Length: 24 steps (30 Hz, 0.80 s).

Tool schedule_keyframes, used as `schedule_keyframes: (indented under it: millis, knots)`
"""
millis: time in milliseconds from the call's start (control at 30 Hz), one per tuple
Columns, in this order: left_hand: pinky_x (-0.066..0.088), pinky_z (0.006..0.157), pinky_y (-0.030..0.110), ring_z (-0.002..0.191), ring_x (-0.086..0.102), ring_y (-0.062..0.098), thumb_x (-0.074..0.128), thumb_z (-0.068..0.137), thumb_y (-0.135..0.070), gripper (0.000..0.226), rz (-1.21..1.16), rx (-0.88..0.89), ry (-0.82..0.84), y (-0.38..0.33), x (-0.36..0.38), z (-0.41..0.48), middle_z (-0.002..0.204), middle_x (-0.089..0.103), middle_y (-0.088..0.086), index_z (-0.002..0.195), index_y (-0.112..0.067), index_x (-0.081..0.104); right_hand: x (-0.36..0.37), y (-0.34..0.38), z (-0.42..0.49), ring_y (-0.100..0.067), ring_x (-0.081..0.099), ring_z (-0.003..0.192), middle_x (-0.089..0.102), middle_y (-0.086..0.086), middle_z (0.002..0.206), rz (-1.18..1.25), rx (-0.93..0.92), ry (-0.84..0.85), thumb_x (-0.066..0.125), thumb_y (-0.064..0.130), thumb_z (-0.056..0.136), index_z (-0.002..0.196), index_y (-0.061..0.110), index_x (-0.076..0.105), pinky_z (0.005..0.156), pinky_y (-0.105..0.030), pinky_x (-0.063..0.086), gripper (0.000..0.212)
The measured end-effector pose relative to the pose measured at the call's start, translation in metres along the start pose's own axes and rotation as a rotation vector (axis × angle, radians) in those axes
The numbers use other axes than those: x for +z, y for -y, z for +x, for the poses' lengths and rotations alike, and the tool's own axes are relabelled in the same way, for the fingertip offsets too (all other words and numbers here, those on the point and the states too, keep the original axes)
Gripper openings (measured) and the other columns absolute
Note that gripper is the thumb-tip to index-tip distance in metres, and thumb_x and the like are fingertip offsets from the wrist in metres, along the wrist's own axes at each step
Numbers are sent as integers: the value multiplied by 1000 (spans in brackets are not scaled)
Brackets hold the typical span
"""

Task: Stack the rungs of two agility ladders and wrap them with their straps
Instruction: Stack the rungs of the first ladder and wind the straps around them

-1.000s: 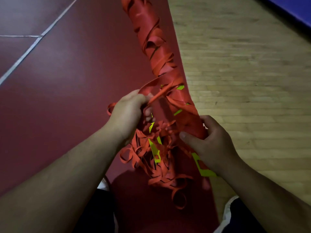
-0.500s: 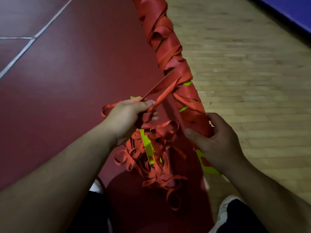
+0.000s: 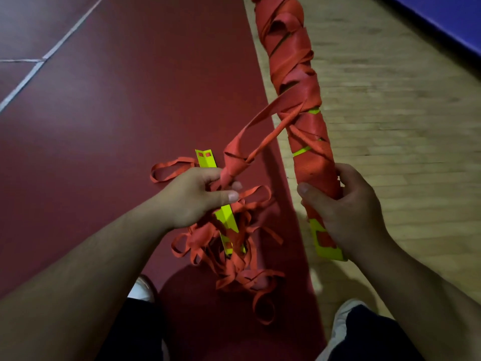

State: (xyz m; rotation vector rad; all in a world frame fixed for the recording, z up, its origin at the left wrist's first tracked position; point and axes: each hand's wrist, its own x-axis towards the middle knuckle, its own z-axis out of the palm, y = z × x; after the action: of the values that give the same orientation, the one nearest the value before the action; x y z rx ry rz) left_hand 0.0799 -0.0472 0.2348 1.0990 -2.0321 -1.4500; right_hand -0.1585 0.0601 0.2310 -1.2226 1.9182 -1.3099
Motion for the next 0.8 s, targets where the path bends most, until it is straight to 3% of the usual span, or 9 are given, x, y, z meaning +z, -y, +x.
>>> schedule_keyframes:
  millis: [67, 133, 267, 367, 467, 533, 600, 700, 800]
  knots:
    - [51, 66, 19, 69, 61, 4, 72, 81, -17, 23, -120, -2, -24, 1, -3, -1, 77, 68, -8, 101, -8, 64, -2, -1, 3, -16, 74, 68, 76, 7, 83, 17, 20, -17, 75, 62, 64, 100, 48, 61, 66, -45, 62, 41]
    - [50, 69, 27, 72, 60, 11, 67, 86, -17, 15, -125, 17, -43, 2, -6, -2, 81, 67, 7, 97, -7, 65, -2, -2, 5, -21, 74, 73, 76, 4, 86, 25, 21, -26, 74, 63, 65, 102, 46, 62, 70, -51, 62, 42]
    - [44, 59, 13, 62, 55, 1, 49, 101, -13, 21, -107, 73, -39, -2, -5, -3, 71, 63, -12, 99, -5, 68, 0, -6, 4, -20, 74, 79, 75, 5, 90, 27, 31, -24, 73, 63, 66, 103, 46, 61, 71, -51, 62, 42]
    - [49, 66, 27, 58, 55, 13, 40, 105, -17, 30, -423, 9, -103, -10, -2, -1, 71, 64, -1, 88, -17, 64, 1, -7, 3, -21, 74, 78, 75, 5, 89, 24, 46, -21, 72, 64, 65, 104, 46, 61, 71, -51, 62, 45]
    - [50, 71, 37, 49, 39, 15, 54, 96, -43, 27, -779, 30, -55, -18, -7, 1, 54, 41, -2, 85, -17, 55, 0, -5, 5, -23, 74, 79, 75, 3, 89, 9, 48, -44, 73, 61, 67, 103, 42, 62, 73, -51, 61, 42]
    - [53, 68, 33, 48, 40, 14, 69, 84, -50, 29, -729, 119, 4, -19, -9, -1, 52, 39, -4, 89, -22, 60, 0, -6, 6, -24, 73, 77, 75, 2, 88, -32, 40, -43, 73, 57, 73, 102, 42, 61, 73, -50, 61, 36]
    - [52, 63, 28, 51, 50, 15, 67, 87, -38, 12, -577, 140, -59, -17, -8, -1, 55, 48, -1, 86, -26, 64, 1, -9, 6, -23, 73, 76, 74, 3, 88, -47, 31, -36, 75, 51, 78, 102, 42, 60, 73, -49, 61, 30]
    - [44, 55, 26, 62, 53, 17, 63, 88, -29, 11, -344, 36, -232, -8, -5, 4, 73, 58, 7, 80, -22, 65, 4, -13, 3, -14, 72, 74, 73, 8, 85, -51, 18, -31, 78, 46, 81, 100, 44, 60, 68, -35, 60, 26]
    - [49, 80, 44, 79, 59, 23, 58, 98, -18, 17, -239, -41, -389, 2, -6, 10, 86, 63, 14, 82, -15, 63, 6, -15, 3, 4, 66, 71, 68, 27, 82, -73, -2, -17, 80, 44, 79, 92, 47, 59, 54, -6, 45, 25]
